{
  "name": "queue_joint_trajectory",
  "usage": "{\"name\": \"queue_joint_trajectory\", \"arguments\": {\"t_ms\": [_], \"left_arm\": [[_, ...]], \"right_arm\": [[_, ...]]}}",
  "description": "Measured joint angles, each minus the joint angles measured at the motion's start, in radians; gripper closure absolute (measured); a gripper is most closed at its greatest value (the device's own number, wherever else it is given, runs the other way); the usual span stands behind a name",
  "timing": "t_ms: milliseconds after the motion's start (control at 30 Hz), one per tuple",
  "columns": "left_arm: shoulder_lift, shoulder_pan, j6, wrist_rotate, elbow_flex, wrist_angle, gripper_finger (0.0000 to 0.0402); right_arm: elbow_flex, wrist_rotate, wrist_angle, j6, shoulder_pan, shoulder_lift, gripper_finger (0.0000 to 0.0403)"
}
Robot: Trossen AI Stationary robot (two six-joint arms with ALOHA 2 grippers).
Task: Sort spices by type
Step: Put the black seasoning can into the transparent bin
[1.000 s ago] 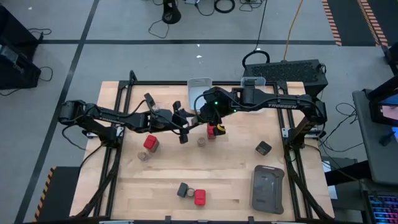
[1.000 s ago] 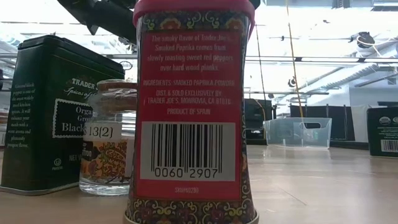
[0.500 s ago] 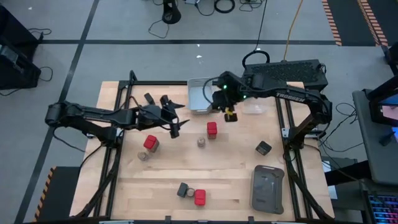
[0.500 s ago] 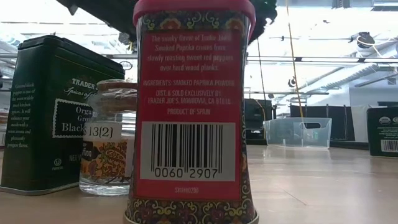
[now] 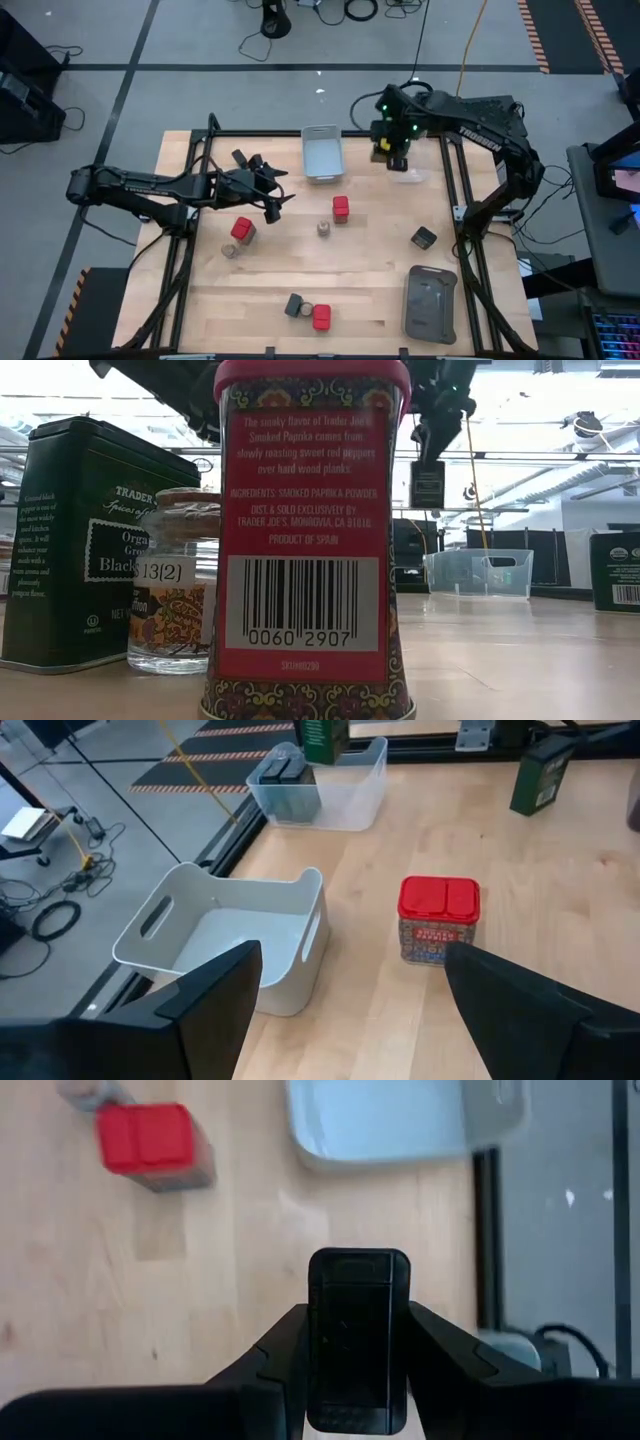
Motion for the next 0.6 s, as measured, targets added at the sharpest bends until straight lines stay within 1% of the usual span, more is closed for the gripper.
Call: {"name": "queue_joint_trajectory", "arguments": {"t_ms": [133,300,433,500,600], "left_arm": [[0.0,0.0,-0.001,0.001,0.0,0.002,0.0081],[0.0,0.0,-0.001,0.001,0.0,0.005,0.0081],[0.0,0.0,-0.001,0.001,0.0,0.008,0.0081],[0.0,0.0,-0.001,0.001,0.0,0.008,0.0081],[0.0,0.0,-0.001,0.001,0.0,0.008,0.0081]], "right_arm": [[0.0,0.0,-0.051,-0.055,-0.094,0.0,0.0286],[-0.008,-0.002,-0.053,-0.083,-0.193,0.0,0.0285],[-0.012,-0.041,-0.064,-0.1,-0.255,0.0,0.0285],[-0.035,-0.06,-0.059,-0.117,-0.276,0.0,0.0285],[-0.099,-0.056,-0.057,-0.177,-0.303,0.0,0.0285]]}}
